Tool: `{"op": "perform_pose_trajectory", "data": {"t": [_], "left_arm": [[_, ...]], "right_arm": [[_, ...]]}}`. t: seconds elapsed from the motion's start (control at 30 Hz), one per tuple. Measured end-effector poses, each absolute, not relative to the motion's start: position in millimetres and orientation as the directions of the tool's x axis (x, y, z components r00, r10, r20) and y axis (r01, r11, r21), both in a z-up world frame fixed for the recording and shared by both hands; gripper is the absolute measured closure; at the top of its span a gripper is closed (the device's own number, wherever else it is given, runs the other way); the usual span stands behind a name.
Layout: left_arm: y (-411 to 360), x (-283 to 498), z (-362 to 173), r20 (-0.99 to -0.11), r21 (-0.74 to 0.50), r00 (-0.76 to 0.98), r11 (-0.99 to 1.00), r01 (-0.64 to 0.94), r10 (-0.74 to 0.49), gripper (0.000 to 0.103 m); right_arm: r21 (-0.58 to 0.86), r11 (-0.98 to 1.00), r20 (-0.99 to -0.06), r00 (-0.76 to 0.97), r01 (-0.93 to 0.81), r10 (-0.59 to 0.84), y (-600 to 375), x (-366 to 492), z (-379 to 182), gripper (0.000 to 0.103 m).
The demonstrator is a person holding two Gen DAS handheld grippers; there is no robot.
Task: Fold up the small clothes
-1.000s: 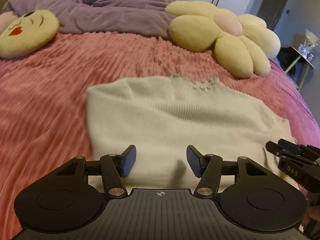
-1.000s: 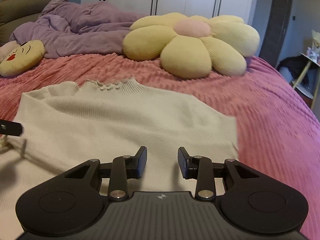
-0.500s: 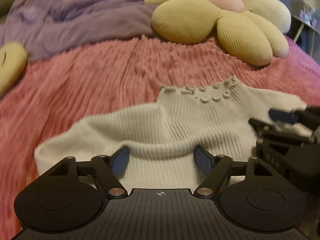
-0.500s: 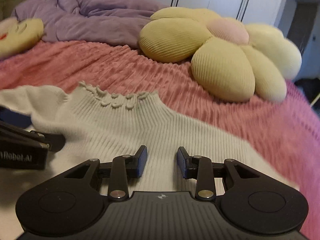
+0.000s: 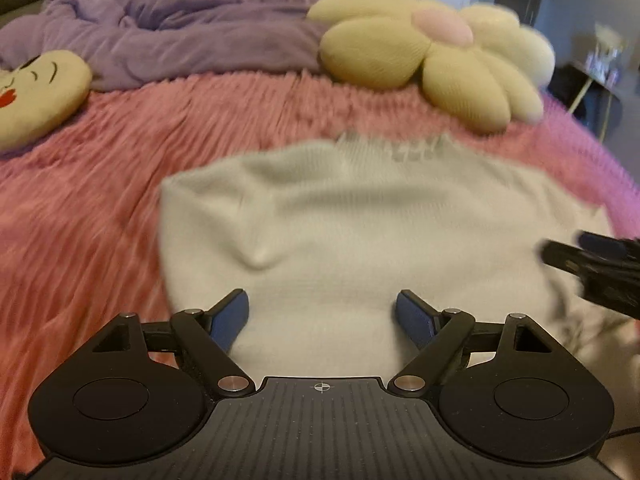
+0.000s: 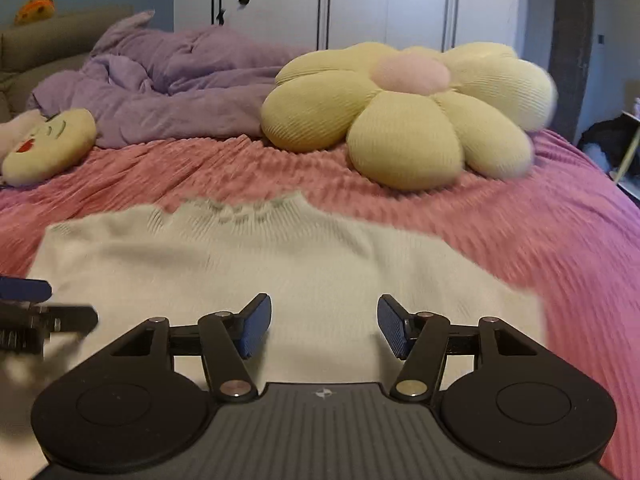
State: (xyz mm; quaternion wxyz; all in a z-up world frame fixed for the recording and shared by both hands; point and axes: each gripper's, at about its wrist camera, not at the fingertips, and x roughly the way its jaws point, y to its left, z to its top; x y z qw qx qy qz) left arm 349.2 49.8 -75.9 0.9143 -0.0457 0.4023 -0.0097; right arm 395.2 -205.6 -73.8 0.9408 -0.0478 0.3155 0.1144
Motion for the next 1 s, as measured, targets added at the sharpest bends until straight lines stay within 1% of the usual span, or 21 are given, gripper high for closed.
{"op": "perform_pose_trajectory", "data": {"t": [0.07,0.1,0.2,0.3,0.37,0.43,0.5,0.53,0.63,0.67,0.7,0.77,0.9,1.0], "left_arm": [[47.3,348.3,-78.5,-0.735,-0.062,0.677,0.998,-0.014,-0.036,0.011],[46.5,350.3,-79.1,-0.743,-0.045,0.669,0.999,-0.015,-0.024,0.009],[51.7,350.1,-71.1,-0.778,-0.058,0.628,0.996,-0.069,-0.002,0.009],[57.5,336.6,-64.5,-0.804,-0.005,0.591,0.994,-0.113,0.063,0.008],[66.3,322.9,-61.7,-0.812,0.03,0.573,0.988,-0.149,0.111,0.008],[73.0,307.3,-55.0,-0.819,0.047,0.556,0.983,-0.178,0.14,0.009],[75.9,287.4,-49.7,-0.835,0.046,0.532,0.981,-0.189,0.142,0.01],[77.2,274.7,-47.9,-0.839,0.028,0.53,0.982,-0.187,0.125,0.01],[78.6,232.3,-46.5,-0.848,-0.05,0.528,0.984,-0.17,0.049,0.009],[77.9,218.6,-47.3,-0.852,-0.062,0.523,0.983,-0.172,0.037,0.009],[77.1,204.7,-48.5,-0.854,-0.077,0.52,0.983,-0.166,0.021,0.009],[76.0,184.9,-52.3,-0.863,-0.094,0.505,0.983,-0.156,-0.002,0.009],[80.4,145.3,-55.0,-0.873,-0.159,0.484,0.971,-0.176,-0.055,0.009],[85.3,116.6,-59.2,-0.882,-0.2,0.46,0.963,-0.179,-0.097,0.014]], "right_arm": [[-0.022,0.974,-0.644,0.749,-0.224,0.158,-218.0,378.0,-82.6,0.046],[-0.012,0.979,-0.648,0.748,-0.203,0.147,-225.6,372.0,-86.2,0.047],[-0.002,0.989,-0.668,0.736,-0.149,0.109,-242.7,369.3,-87.7,0.048],[-0.079,0.991,-0.693,0.721,-0.106,0.022,-247.1,368.9,-81.5,0.049],[-0.152,0.985,-0.695,0.718,-0.082,-0.047,-248.0,363.9,-76.4,0.054],[-0.175,0.984,-0.698,0.71,-0.045,-0.092,-256.7,356.3,-69.8,0.054],[-0.191,0.982,-0.705,0.695,0.008,-0.143,-267.3,345.5,-62.1,0.053],[-0.169,0.985,-0.72,0.68,0.023,-0.14,-273.2,338.1,-58.9,0.053],[0.008,1.0,-0.75,0.661,-0.004,0.008,-290.1,297.4,-49.8,0.051],[0.039,0.999,-0.749,0.661,-0.017,0.04,-293.1,281.5,-48.1,0.05],[0.052,0.998,-0.745,0.665,-0.024,0.055,-295.2,266.2,-47.2,0.048],[0.061,0.997,-0.745,0.663,-0.039,0.072,-296.8,241.5,-47.8,0.048],[0.107,0.994,-0.777,0.62,-0.034,0.105,-305.0,201.6,-50.0,0.048],[0.107,0.992,-0.789,0.602,-0.07,0.128,-310.9,173.8,-50.9,0.048]]}}
